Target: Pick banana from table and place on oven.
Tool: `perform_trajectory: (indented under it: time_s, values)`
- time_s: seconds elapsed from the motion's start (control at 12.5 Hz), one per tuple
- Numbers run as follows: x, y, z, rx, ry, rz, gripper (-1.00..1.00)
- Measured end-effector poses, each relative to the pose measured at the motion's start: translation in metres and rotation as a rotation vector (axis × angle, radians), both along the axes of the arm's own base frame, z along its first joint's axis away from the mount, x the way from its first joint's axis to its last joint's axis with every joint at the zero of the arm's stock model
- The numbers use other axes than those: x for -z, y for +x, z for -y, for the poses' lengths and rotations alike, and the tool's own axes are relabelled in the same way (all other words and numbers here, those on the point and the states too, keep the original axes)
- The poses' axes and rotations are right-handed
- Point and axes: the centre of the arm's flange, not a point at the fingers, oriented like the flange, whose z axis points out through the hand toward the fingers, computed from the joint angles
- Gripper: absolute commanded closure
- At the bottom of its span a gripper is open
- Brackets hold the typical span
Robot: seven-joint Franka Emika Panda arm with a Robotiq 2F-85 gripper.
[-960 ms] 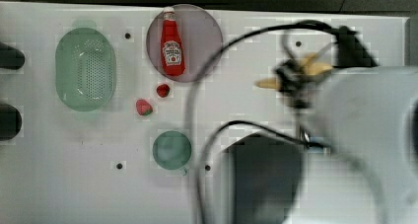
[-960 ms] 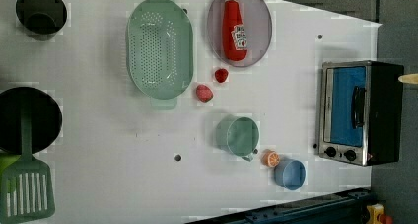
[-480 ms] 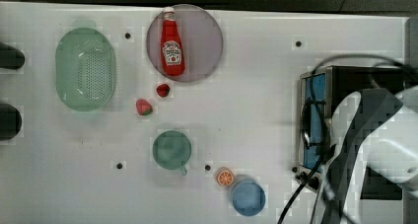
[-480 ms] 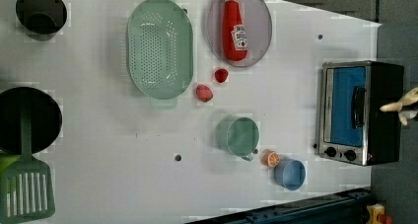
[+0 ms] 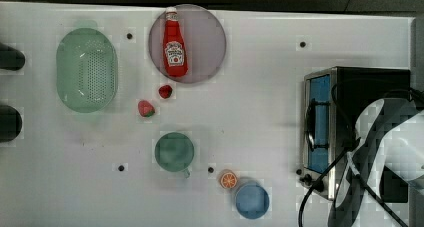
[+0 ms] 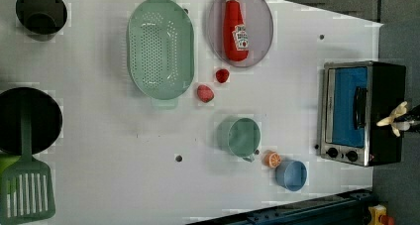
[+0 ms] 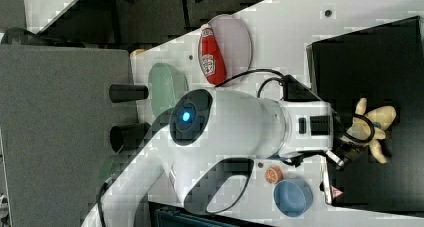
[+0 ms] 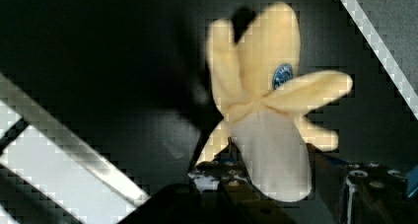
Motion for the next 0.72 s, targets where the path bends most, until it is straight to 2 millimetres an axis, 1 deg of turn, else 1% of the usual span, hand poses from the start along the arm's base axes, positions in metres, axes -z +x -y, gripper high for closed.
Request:
perform_trajectory:
  time_s: [0.24, 0.32, 0.4, 0.48, 0.56, 0.64, 0.72]
  values:
    - [-0.012, 0.017, -0.013, -0.021, 0.015, 0.057, -0.84]
    - [-0.018, 0.023, -0.02, -0.037, 0.018, 0.074, -1.0]
    - [-0.027, 0.029, -0.026, -0.056, 0.016, 0.091, -1.0]
    - [-0.035, 0.03, -0.032, -0.085, 0.014, 0.093, -1.0]
    - [-0.048, 0.029, -0.038, -0.125, 0.003, 0.082, -1.0]
    - [-0.066, 0.025, -0.044, -0.14, 0.002, 0.089, -1.0]
    - [-0.089, 0.023, -0.054, -0.154, 0.013, 0.098, -1.0]
